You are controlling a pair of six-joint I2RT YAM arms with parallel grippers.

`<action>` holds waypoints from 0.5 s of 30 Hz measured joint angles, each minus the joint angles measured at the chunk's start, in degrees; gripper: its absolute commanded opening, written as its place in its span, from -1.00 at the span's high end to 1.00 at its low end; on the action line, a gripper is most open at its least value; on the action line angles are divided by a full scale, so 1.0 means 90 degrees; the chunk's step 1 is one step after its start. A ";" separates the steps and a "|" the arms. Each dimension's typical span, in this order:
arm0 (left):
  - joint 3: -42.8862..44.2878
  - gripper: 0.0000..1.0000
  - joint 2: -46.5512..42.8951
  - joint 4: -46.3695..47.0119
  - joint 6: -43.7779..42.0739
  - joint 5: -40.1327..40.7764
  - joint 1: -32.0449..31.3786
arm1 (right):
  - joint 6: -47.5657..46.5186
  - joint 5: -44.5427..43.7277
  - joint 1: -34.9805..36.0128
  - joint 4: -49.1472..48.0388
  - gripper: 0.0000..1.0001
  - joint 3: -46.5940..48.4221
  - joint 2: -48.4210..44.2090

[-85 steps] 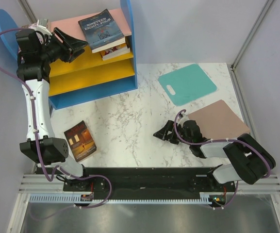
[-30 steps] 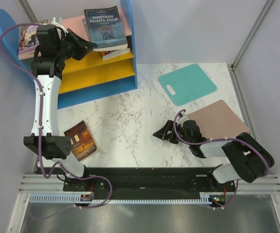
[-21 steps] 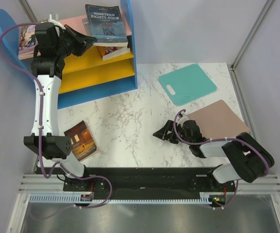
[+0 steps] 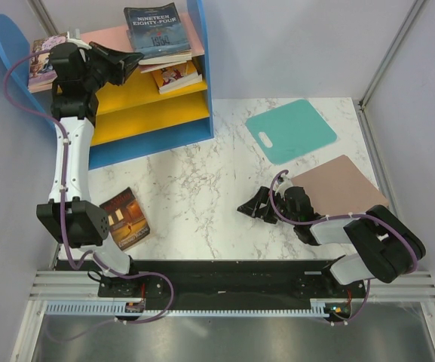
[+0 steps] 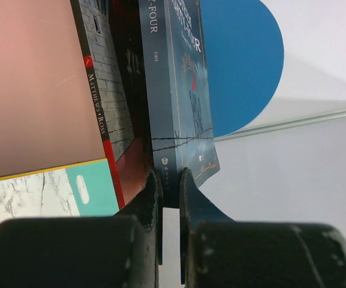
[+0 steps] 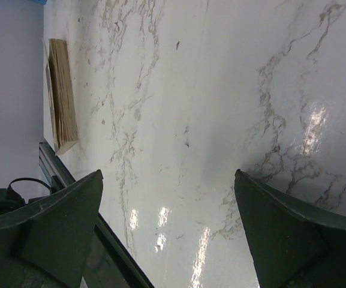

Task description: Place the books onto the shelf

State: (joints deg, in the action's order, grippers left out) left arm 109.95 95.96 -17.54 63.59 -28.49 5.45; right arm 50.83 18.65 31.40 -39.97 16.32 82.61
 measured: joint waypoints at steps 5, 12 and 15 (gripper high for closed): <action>-0.0141 0.87 0.0000 0.0163 0.0080 -0.0063 0.0007 | 0.0002 0.0012 0.0000 -0.0012 -0.96 0.0000 0.0010; -0.0294 0.24 -0.0002 0.0316 0.0170 -0.0112 0.0012 | 0.0000 0.0056 0.0000 -0.0041 -0.96 0.0000 0.0032; -0.0374 -0.03 -0.0012 0.0403 0.0175 -0.0141 0.0012 | 0.0000 0.0061 0.0000 -0.0041 -0.96 0.0000 0.0032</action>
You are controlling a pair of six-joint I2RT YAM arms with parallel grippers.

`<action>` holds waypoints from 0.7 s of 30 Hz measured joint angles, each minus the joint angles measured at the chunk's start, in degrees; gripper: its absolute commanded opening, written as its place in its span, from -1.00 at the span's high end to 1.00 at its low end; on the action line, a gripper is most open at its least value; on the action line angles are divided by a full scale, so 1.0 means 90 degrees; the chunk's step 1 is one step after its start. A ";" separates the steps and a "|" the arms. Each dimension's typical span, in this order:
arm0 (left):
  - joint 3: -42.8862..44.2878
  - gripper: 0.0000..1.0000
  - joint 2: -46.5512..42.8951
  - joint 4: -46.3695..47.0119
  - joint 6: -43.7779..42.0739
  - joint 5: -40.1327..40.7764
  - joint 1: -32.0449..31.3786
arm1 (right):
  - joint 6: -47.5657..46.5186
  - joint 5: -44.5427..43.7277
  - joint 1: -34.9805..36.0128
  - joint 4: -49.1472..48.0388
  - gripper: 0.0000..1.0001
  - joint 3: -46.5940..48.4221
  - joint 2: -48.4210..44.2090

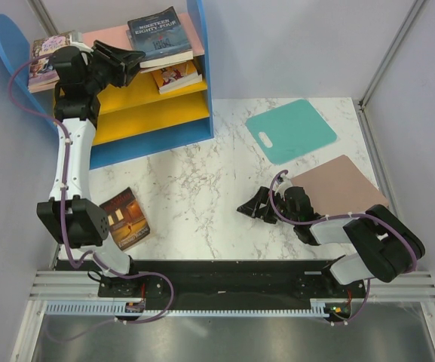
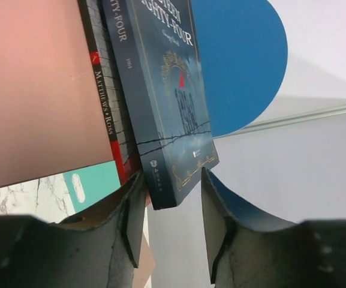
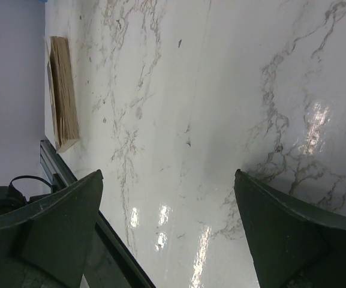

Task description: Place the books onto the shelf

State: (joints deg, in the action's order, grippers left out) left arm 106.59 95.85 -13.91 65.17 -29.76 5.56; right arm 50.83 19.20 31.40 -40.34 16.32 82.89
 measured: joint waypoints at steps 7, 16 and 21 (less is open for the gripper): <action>-0.0017 -0.34 -0.0136 0.0083 -0.0007 -0.0032 0.0000 | 0.0000 0.0002 0.0000 0.0002 -0.96 0.0000 0.0000; 0.0124 -0.56 -0.0238 -0.0374 -0.0136 0.0032 0.0012 | 0.0002 0.0000 0.0000 0.0005 -0.96 0.0000 -0.0002; 0.0100 -0.65 -0.0374 -0.0814 -0.0432 0.0056 0.0061 | -0.0002 -0.0002 0.0000 0.0058 -0.96 0.0000 -0.0039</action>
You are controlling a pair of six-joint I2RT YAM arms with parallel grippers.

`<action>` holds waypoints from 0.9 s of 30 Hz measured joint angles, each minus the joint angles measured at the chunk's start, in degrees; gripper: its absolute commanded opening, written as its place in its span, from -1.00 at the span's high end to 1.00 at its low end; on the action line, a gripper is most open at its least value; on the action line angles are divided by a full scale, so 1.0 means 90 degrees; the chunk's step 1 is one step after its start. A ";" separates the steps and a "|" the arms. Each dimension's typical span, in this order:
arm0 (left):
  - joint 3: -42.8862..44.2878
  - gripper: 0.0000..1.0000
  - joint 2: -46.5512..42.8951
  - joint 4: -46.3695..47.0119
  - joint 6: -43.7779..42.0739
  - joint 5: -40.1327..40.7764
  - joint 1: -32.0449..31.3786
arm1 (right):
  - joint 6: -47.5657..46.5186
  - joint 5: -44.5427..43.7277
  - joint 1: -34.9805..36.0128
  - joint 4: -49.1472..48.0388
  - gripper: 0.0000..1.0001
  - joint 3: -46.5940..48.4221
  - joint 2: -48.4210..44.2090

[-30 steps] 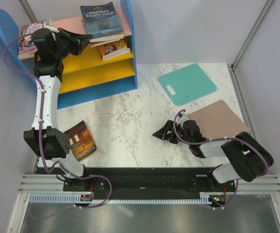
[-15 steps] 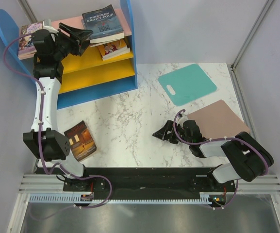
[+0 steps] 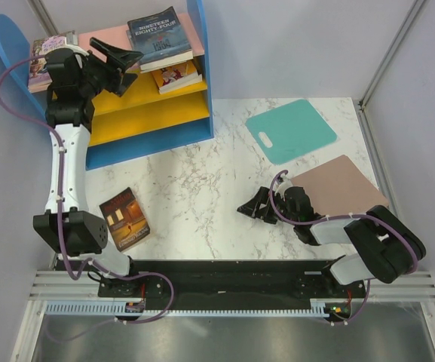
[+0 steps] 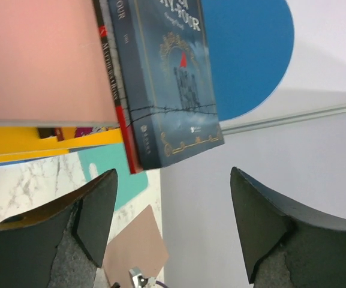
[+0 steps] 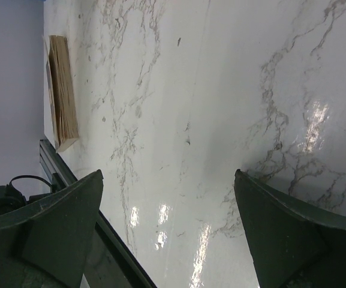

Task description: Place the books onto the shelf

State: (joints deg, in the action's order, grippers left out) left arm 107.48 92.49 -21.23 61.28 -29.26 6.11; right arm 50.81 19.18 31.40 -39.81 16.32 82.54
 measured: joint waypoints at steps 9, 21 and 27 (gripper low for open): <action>-0.2871 -0.76 -0.2397 -0.0457 -0.1054 0.0498 0.0019 | -0.0338 -0.0240 0.0185 0.0940 -0.96 0.0389 -0.0204; -0.6982 -0.36 -0.4401 -0.1583 -0.2127 0.2475 0.0022 | -0.1129 -0.1416 0.2174 0.3026 -0.96 0.3572 0.1477; -0.7303 -0.71 -0.4454 -0.2023 -0.1982 0.3944 0.0141 | -0.1246 -0.1411 0.2511 0.3526 -0.96 0.4240 0.2232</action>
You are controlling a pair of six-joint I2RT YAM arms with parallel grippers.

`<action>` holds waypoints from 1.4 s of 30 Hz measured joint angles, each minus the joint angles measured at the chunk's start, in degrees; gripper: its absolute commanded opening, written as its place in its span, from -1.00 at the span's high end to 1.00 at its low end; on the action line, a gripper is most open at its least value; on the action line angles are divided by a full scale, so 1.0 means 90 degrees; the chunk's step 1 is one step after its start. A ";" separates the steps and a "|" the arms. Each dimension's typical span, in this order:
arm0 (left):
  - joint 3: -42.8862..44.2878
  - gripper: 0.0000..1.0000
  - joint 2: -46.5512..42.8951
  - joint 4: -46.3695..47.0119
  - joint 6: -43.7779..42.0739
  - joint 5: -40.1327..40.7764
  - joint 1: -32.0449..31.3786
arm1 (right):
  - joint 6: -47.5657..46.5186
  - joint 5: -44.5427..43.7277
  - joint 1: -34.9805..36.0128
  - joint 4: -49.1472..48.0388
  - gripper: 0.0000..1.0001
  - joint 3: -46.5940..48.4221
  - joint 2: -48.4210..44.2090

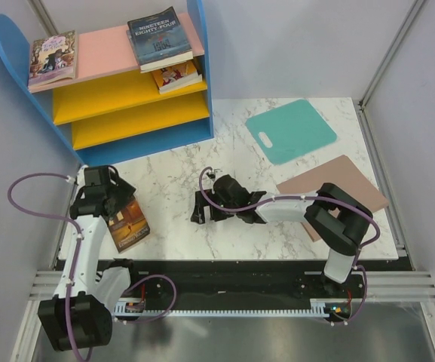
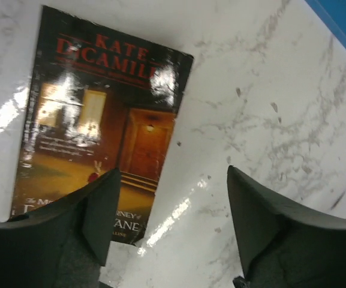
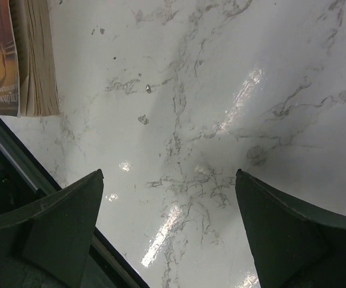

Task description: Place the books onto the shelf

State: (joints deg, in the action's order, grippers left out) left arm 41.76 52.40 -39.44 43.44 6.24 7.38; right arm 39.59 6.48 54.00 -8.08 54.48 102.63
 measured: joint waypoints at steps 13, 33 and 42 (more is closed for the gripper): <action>0.0250 -0.17 0.0923 -0.0957 0.1124 0.2701 0.0488 | -0.0002 0.0024 -0.0024 -0.0187 -0.96 -0.0092 0.0039; -0.0306 0.96 0.2557 -0.0580 0.1292 0.1817 0.2280 | 0.0080 0.0036 -0.0024 -0.0544 -0.96 -0.0243 0.0051; 0.0024 0.96 0.3264 -0.0075 0.0848 0.1173 0.2288 | 0.0107 0.0032 -0.0024 -0.0605 -0.96 -0.0272 0.0049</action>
State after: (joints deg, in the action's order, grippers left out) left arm 41.98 81.78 -40.12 51.07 16.80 27.97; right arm 40.56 6.76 53.78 -13.52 52.03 103.07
